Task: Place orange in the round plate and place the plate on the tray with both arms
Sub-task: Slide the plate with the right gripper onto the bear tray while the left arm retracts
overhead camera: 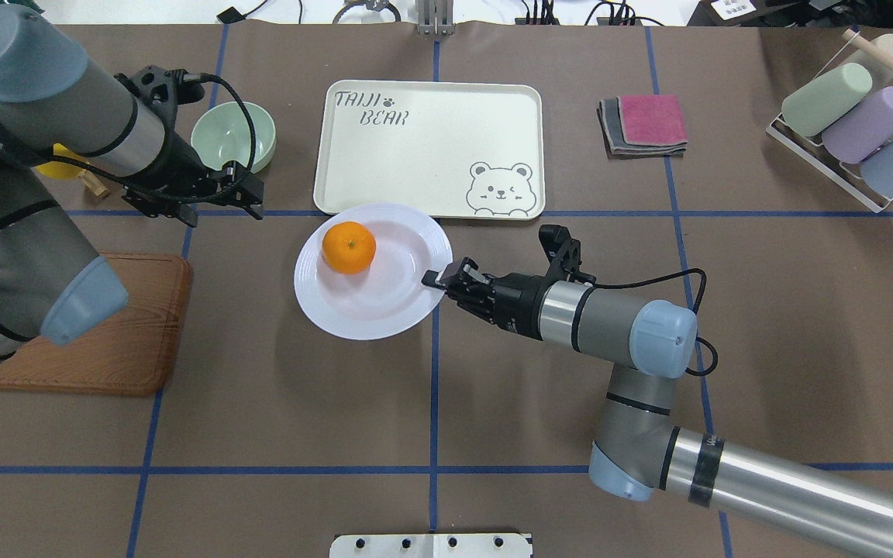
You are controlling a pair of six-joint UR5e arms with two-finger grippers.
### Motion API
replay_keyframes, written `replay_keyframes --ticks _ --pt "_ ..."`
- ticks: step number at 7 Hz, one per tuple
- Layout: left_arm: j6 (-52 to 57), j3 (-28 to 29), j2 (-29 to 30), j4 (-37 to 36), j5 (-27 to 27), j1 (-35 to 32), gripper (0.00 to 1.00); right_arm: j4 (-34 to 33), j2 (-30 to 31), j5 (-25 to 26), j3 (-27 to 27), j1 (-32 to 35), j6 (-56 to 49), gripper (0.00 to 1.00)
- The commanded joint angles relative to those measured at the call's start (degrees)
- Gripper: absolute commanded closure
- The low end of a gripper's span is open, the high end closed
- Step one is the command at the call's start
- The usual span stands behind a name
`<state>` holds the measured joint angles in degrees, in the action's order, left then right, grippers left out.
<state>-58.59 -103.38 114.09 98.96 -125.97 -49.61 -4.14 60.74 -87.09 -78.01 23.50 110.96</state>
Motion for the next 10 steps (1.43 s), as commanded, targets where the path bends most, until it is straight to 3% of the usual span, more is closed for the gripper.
replay_keyframes --ticks 1,2,4,7,8,9,10 --pt "9.7 0.0 -3.6 0.0 0.0 -4.2 0.02 -0.3 -2.6 9.1 6.0 2.1 5.9 0.99" --pt "12.4 0.4 -4.3 0.0 0.1 -5.1 0.02 -3.2 -4.8 14.9 9.9 2.9 9.2 0.99" --pt "12.8 0.5 -4.4 0.0 0.2 -5.4 0.02 -15.9 -8.8 18.5 10.2 3.6 13.4 0.97" --pt "12.7 0.6 -4.4 0.0 0.3 -5.4 0.02 -25.2 -10.0 21.4 10.2 3.6 14.4 0.83" --pt "12.8 0.6 -4.4 0.0 0.3 -5.4 0.02 -25.9 -10.2 21.6 10.2 3.7 14.5 0.52" --pt "12.8 0.6 -4.4 0.0 0.3 -5.4 0.02 -26.2 -10.3 21.0 9.4 3.7 14.7 0.14" --pt "12.7 0.6 -4.4 0.0 0.4 -5.4 0.02 -26.9 -8.8 14.1 6.1 4.3 9.9 0.0"
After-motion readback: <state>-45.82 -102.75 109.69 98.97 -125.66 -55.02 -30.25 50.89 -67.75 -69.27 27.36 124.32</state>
